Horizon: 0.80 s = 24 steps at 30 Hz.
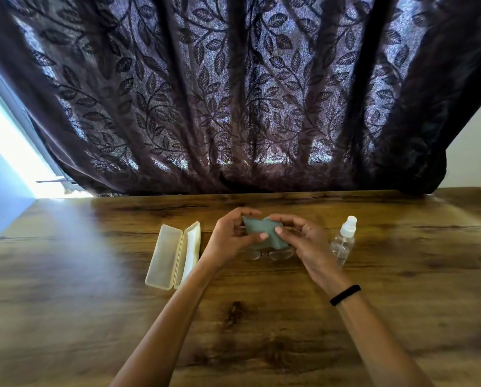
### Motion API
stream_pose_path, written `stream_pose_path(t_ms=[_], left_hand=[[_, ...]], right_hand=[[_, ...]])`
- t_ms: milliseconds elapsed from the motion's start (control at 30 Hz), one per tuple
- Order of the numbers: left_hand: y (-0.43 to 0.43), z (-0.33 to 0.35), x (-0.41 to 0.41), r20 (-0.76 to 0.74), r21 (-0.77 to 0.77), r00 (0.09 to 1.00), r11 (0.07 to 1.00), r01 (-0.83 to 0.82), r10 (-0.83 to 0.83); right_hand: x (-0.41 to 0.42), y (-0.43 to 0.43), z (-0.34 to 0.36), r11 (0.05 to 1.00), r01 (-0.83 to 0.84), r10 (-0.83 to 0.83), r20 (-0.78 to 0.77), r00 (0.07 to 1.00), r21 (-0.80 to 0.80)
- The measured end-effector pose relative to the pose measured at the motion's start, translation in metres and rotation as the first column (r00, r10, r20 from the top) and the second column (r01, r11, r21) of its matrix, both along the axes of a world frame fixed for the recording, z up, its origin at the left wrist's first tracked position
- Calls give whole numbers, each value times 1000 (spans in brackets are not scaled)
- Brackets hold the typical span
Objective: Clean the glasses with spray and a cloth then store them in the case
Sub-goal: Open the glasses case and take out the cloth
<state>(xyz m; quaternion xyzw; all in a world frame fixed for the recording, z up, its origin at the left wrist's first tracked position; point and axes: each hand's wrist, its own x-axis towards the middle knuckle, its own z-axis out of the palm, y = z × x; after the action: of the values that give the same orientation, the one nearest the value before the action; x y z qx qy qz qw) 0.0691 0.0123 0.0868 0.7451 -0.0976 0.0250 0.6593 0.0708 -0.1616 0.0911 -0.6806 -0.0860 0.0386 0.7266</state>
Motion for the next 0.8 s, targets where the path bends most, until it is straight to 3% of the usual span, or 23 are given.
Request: stream_pose_path(t_ms=[100,233,333,433,533,633,700,800], left_hand=[[1,1,1,83,194,996,980,-51,35],[0,5,0,200,409,975,897,-171,94],[0,6,-1,241,448,966,873,-191,88],[1,4,1,241,439,966,877,-196,96],[5,5,3,166,303,983,944,-130,82],[7,6,3,-83,21,996,1000,-23,24],[7,5,2,-222,-157,975,988,-14,-22],[7,5,1,-273,-265,959,964,1,-76]], right_hand=[[1,1,3,984,33,-12,124,992,-175],[1,5,5,821,242,-15,405,914,-516],[-1,7,4,746,350,-6,519,854,-566],[0,7,3,756,343,2,526,851,-557],[3,4,2,870,236,-35,424,905,-433],[3,4,3,992,106,-100,88,991,-62],[3,7,3,983,66,-42,-141,989,170],[2,11,2,902,47,123,-358,925,430]])
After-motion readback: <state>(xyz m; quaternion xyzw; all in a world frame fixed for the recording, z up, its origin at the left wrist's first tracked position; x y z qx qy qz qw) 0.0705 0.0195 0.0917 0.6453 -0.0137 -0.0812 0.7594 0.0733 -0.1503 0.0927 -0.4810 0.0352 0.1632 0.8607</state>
